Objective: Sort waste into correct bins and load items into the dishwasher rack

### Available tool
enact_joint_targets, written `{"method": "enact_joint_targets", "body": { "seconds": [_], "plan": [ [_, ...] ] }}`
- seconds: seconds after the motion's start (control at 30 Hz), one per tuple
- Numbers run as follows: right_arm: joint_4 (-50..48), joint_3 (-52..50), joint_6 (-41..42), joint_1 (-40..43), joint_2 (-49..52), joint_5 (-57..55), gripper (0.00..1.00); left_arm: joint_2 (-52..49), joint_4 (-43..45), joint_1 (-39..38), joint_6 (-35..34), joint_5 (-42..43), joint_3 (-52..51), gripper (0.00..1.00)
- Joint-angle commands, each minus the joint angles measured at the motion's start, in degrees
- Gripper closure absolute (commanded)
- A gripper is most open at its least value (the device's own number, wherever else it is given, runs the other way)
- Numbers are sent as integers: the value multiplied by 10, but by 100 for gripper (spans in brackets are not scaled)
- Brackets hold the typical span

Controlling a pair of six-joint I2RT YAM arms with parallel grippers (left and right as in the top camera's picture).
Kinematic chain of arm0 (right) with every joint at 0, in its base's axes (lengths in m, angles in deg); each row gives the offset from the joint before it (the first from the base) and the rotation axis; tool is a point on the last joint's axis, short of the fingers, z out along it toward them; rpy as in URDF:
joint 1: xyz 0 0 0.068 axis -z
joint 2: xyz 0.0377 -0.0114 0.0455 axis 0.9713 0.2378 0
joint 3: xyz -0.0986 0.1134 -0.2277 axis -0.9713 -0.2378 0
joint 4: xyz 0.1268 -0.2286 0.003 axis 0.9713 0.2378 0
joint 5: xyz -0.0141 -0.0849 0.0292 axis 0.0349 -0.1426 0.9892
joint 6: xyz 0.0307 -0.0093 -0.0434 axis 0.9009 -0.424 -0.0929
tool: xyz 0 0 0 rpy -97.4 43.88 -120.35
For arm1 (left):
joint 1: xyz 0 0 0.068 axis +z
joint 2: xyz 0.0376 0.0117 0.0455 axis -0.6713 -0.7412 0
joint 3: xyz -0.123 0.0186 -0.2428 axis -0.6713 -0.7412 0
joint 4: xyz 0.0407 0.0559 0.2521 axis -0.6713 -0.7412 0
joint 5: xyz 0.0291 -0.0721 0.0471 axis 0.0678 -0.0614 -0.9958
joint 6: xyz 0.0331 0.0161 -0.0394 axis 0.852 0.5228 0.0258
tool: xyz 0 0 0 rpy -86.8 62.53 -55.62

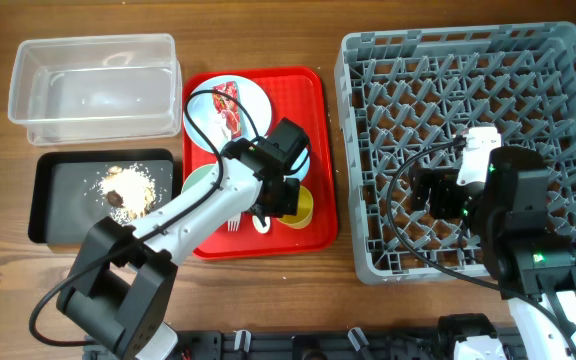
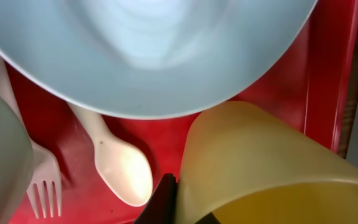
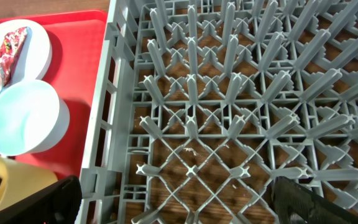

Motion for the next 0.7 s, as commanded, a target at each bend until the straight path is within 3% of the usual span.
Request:
{"method": "enact_joint_targets", "body": {
  "seconds": [0.0,0.07,0.13,0.23,0.3,0.47,0.67],
  "plan": [
    [-19,12,9,2,2,9,0,27,-31,31,-7,43,35,96],
    [-55,12,41,2,2,10,0,65,-21,70,-5,116,57,96],
    [-93,12,56,2,7,67,0,104,43,141,5,248,60,96],
    [-114,12,-15,2,39,320,0,92,168,233,-10,544,60,96],
    [-118,12,-60,2,69,470,0,75,215,240,-46,653,60,96],
    [-236,12,-61,2,168,698,0,68,224,183,-57,680,60,96],
    [-332,12,-4,2,193,745,4,68,223,134,-68,680,60,96]
  ]
}}
